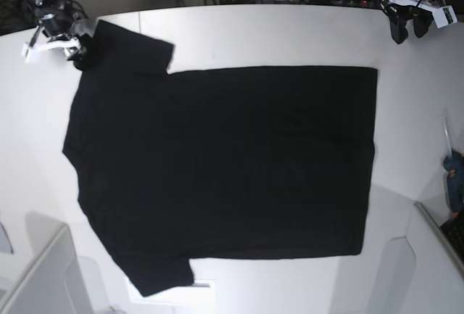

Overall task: Fold the T-shirt properly
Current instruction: 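Move both grippers down to the shirt's shoulder corners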

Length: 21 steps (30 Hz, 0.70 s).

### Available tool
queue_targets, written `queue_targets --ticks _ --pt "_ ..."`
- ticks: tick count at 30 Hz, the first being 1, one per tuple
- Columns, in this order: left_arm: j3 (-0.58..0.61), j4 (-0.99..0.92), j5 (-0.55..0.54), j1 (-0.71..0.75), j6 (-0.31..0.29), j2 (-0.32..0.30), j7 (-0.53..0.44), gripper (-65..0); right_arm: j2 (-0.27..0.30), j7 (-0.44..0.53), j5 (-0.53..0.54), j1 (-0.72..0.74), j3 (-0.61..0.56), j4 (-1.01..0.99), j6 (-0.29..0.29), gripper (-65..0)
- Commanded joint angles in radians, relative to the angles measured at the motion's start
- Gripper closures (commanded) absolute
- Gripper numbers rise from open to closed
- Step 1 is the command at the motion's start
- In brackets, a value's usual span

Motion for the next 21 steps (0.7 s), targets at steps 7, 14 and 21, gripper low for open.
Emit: queue_targets --ticks 7,14,21 --pt "-0.074 -0.040 -0.005 -0.092 -0.011 0.014 0.196 -37.4 -0.040 0.013 -0.081 -0.004 0.005 0.009 0.047 -38.9" --pt "-0.168 -0.032 -0.004 -0.190 -0.091 0.080 0.352 -36.9 -0.104 0.012 -0.167 -0.011 0.005 0.009 0.111 -38.7" --pt "-0.196 -0.034 -0.004 -0.251 -0.096 0.102 0.437 -36.9 -0.118 0.012 -0.183 -0.011 0.007 0.008 0.177 -29.7"
